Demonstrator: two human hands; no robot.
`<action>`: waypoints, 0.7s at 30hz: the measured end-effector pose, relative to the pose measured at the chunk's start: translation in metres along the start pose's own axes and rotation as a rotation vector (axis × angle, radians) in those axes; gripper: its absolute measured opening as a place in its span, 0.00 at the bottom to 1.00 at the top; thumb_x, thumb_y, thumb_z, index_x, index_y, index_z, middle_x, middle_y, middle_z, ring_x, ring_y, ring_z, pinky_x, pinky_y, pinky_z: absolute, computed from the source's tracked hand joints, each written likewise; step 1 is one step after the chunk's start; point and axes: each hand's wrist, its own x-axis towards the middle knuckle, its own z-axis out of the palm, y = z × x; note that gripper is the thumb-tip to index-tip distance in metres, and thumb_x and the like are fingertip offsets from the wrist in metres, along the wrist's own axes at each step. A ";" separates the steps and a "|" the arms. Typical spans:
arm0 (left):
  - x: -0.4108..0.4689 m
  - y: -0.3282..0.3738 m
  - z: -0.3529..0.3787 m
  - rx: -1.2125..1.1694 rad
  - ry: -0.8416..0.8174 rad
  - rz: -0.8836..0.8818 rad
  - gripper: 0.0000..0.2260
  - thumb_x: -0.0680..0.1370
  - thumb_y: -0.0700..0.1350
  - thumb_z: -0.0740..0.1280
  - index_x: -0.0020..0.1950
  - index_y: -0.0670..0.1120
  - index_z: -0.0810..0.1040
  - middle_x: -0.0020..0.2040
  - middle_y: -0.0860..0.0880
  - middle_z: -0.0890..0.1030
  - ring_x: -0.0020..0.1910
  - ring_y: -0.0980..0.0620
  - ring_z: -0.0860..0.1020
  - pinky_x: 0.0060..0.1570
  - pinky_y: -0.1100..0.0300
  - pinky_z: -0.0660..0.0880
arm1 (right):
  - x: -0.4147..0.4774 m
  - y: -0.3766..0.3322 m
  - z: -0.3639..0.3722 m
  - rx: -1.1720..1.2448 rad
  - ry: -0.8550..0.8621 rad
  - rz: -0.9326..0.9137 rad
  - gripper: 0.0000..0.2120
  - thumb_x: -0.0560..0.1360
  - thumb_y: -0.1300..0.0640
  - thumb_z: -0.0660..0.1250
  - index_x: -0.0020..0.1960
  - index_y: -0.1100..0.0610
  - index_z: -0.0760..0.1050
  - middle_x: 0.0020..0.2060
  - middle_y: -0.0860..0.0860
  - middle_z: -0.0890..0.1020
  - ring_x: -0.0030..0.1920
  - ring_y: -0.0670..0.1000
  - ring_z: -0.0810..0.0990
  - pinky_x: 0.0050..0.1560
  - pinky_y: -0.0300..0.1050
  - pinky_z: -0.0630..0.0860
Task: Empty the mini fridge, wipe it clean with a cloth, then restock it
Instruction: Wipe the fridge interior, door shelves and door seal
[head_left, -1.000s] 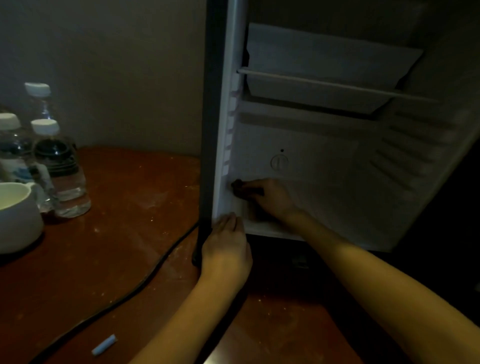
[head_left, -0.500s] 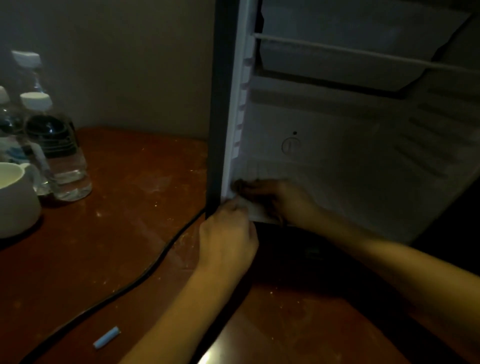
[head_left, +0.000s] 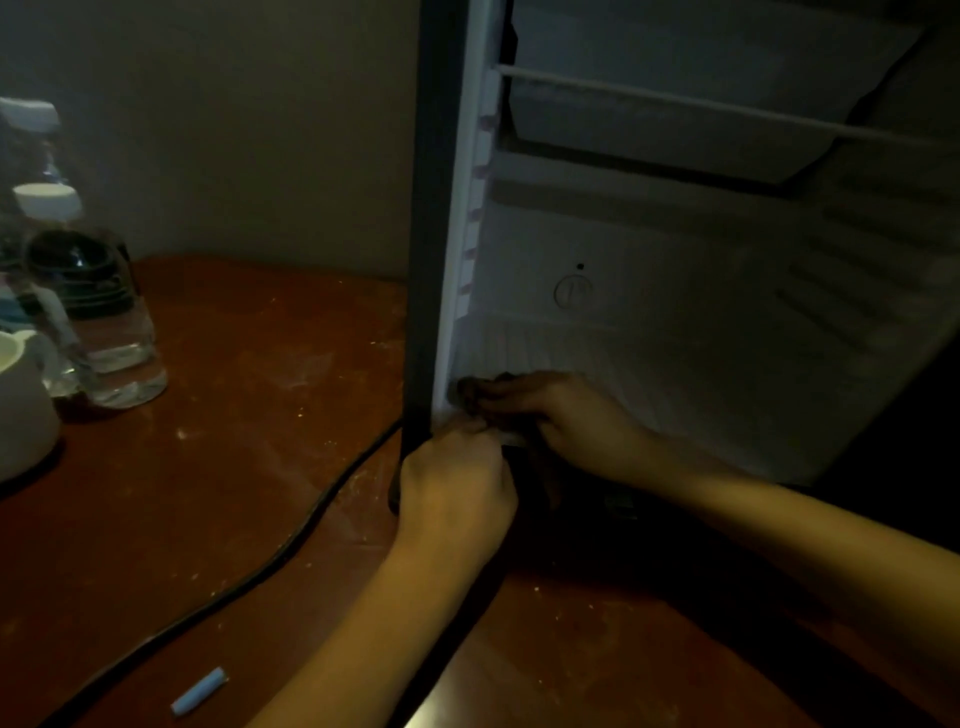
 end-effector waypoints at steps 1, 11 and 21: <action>-0.001 0.001 0.000 -0.005 0.002 0.003 0.08 0.59 0.37 0.77 0.35 0.45 0.83 0.34 0.47 0.82 0.28 0.47 0.80 0.24 0.61 0.73 | 0.007 0.007 0.003 0.005 0.011 0.032 0.23 0.77 0.66 0.63 0.67 0.46 0.73 0.68 0.47 0.74 0.68 0.47 0.72 0.70 0.43 0.67; 0.002 -0.008 -0.001 -0.075 0.050 -0.025 0.08 0.65 0.42 0.68 0.40 0.47 0.86 0.43 0.49 0.86 0.35 0.50 0.83 0.30 0.62 0.77 | 0.109 0.056 -0.010 -0.149 0.049 0.387 0.13 0.80 0.60 0.62 0.62 0.56 0.79 0.64 0.55 0.77 0.64 0.56 0.75 0.64 0.46 0.69; 0.004 -0.001 -0.020 -0.133 -0.001 -0.146 0.04 0.70 0.41 0.66 0.40 0.44 0.79 0.39 0.46 0.80 0.26 0.46 0.77 0.24 0.62 0.64 | -0.021 -0.019 -0.010 -0.024 0.044 -0.031 0.25 0.71 0.70 0.60 0.61 0.49 0.80 0.63 0.47 0.78 0.61 0.49 0.76 0.59 0.46 0.73</action>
